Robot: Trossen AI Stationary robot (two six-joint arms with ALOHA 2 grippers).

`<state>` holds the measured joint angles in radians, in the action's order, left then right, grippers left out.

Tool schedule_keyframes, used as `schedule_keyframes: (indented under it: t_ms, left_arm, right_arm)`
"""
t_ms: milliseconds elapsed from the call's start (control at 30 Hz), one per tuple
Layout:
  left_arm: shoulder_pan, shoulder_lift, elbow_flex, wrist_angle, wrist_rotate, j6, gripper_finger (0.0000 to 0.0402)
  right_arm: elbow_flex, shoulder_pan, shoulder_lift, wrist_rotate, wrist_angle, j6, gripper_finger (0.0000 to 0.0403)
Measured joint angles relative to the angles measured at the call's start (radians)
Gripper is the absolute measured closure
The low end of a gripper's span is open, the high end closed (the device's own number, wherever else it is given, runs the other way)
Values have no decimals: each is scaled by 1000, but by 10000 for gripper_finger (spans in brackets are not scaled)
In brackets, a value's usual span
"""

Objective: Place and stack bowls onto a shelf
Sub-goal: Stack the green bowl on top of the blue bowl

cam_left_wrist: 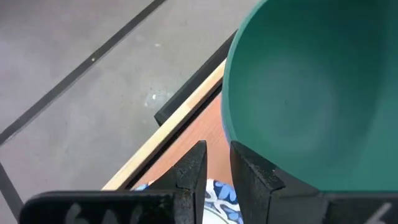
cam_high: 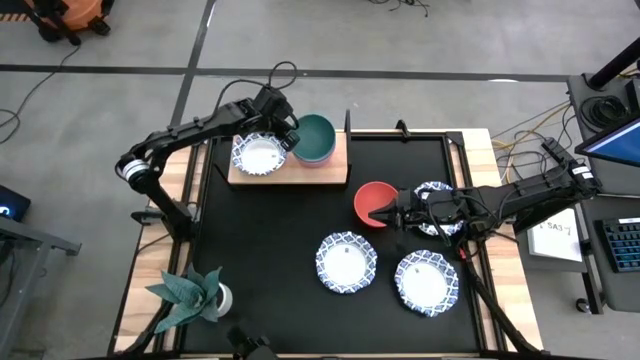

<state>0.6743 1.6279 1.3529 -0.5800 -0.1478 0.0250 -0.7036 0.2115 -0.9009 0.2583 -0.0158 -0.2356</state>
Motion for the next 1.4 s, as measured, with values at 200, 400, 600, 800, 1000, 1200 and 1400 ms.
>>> schedule_keyframes:
  t_ms: [200,400,600,800,1000,1200,1400]
  left_arm:
    - [-47,-72,3,-10,2,-14,348]
    - [-158,-225,-98,47,1,-48,348]
    - [-332,-421,-318,211,0,-118,348]
    - [-495,-599,-492,362,-28,-137,348]
    - [-606,-733,-607,444,-88,-148,348]
    - [-641,-816,-667,475,-91,-148,348]
    - [-642,-862,-679,456,-90,-147,348]
  right_arm:
    - [-12,-2,0,76,8,0,394]
    - [-52,-52,-9,136,10,42,394]
    - [-131,-168,-94,136,21,149,394]
    - [-286,-303,-274,105,36,347,394]
    - [-497,-440,-479,11,21,420,394]
    - [-688,-547,-677,-31,6,429,394]
    - [-845,-635,-833,-31,-61,402,394]
